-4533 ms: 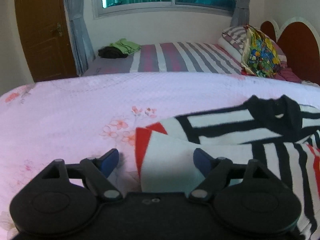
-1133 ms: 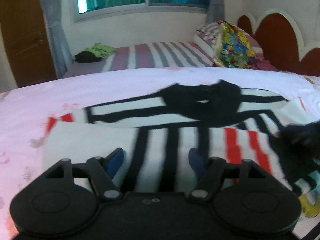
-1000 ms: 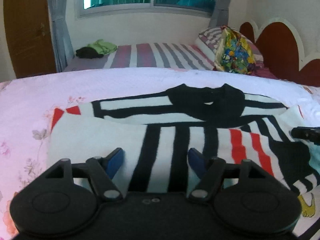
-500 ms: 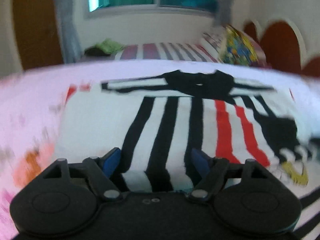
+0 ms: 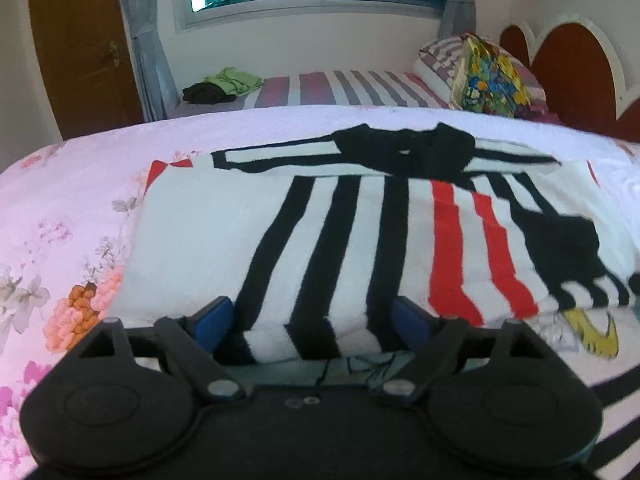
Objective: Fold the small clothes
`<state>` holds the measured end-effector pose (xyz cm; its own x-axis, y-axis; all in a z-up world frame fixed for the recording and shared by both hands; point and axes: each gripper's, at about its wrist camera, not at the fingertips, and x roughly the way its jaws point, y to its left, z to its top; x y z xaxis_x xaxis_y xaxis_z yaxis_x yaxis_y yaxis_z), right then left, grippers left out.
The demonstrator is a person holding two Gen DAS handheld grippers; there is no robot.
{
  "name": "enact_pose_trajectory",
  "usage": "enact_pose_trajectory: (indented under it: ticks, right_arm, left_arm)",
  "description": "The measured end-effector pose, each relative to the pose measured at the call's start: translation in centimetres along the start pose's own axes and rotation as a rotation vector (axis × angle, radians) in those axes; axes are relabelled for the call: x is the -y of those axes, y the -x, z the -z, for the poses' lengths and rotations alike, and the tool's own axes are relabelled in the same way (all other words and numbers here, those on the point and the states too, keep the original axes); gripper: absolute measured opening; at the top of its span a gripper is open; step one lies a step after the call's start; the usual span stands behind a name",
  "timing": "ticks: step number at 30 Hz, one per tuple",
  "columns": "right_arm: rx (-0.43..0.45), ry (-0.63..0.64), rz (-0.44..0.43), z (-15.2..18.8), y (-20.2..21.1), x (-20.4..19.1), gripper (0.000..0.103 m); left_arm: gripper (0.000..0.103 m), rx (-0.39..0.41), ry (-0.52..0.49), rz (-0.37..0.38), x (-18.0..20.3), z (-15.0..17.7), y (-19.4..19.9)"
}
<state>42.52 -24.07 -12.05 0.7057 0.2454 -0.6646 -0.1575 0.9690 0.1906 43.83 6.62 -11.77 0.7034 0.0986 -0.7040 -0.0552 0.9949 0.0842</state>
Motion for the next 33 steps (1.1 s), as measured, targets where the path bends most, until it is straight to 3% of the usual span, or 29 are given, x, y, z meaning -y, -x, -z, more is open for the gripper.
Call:
enact_pose_trajectory:
  ticks: [2,3,4,8,15,29,33]
  right_arm:
    - [0.035,0.024,0.038,0.1,1.8,-1.1,0.062]
    - [0.074,0.042,0.060,0.4,3.0,-1.8,0.088]
    - [0.093,0.066,0.057,0.7,4.0,-2.3,0.090]
    - [0.058,0.128,0.053,2.7,7.1,-4.1,0.090]
    - [0.004,0.119,0.008,7.2,12.2,-6.3,0.090]
    - [-0.034,0.077,0.015,11.5,17.0,-7.8,0.090]
    - [-0.037,0.076,0.024,12.3,18.1,-7.5,0.090]
  left_arm:
    - [0.085,0.007,-0.027,-0.018,0.1,0.6,1.2]
    - [0.085,0.002,-0.038,-0.023,0.1,0.9,1.8]
    - [0.085,-0.004,-0.045,-0.021,0.0,1.5,2.6]
    - [0.086,-0.005,-0.043,-0.010,-1.1,4.3,5.7]
    - [0.086,-0.031,-0.052,-0.020,-3.3,9.2,10.1]
    - [0.087,-0.015,-0.097,-0.040,-4.9,15.1,16.2]
    - [0.087,0.027,-0.101,-0.032,-5.1,17.1,17.4]
